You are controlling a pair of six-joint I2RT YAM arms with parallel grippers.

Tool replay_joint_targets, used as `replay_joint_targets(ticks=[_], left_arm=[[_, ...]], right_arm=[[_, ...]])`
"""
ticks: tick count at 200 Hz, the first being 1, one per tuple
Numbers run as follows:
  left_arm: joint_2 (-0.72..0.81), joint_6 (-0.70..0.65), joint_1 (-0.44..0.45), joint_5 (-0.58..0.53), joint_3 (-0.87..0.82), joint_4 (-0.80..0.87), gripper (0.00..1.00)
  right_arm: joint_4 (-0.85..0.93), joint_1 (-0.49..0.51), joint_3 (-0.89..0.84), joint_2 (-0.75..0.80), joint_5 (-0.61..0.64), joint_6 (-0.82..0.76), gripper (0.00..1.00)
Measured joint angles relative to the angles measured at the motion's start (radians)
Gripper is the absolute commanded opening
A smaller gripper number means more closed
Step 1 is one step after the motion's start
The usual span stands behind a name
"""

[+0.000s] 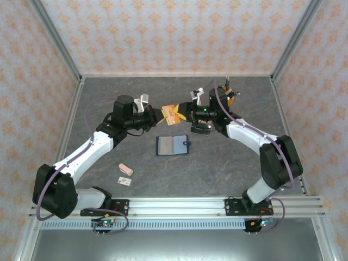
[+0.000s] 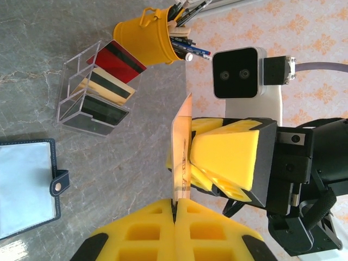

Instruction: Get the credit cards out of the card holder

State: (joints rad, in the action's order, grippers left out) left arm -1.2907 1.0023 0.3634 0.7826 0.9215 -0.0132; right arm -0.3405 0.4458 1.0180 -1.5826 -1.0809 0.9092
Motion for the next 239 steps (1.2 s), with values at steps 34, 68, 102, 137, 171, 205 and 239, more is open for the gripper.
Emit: replay_joint_targets(ticks=[34,68,102,137,171,205,239], left_arm=[[-0.002,0.002,-0.006,0.009,0.0,0.018,0.04],[-0.012,-0.042,-0.009,0.009,0.039,0.128,0.48],[-0.012,-0.192,-0.05,-0.159,0.156,0.404,0.88],[-0.012,-0.344,-0.108,-0.346,0.217,0.632,1.0],[-0.012,-0.449,-0.183,-0.447,0.218,0.764,1.0],[-0.011,-0.488,-0.235,-0.478,0.216,0.809,1.0],[-0.01,-0.488,-0.234,-0.476,0.195,0.81,1.0]], right_arm=[[0.028,-0.006,0.007,0.003,-0.02,-0.053,0.0],[0.209,0.0,0.086,0.013,-0.013,-0.22,0.0],[0.489,-0.013,0.233,0.021,0.116,-0.496,0.0],[0.732,-0.068,0.376,0.02,0.332,-0.803,0.0],[0.836,-0.146,0.415,0.018,0.373,-1.077,0.0],[0.933,-0.212,0.468,-0.035,0.384,-1.308,0.0],[1.019,-0.214,0.537,-0.126,0.424,-1.525,0.0]])
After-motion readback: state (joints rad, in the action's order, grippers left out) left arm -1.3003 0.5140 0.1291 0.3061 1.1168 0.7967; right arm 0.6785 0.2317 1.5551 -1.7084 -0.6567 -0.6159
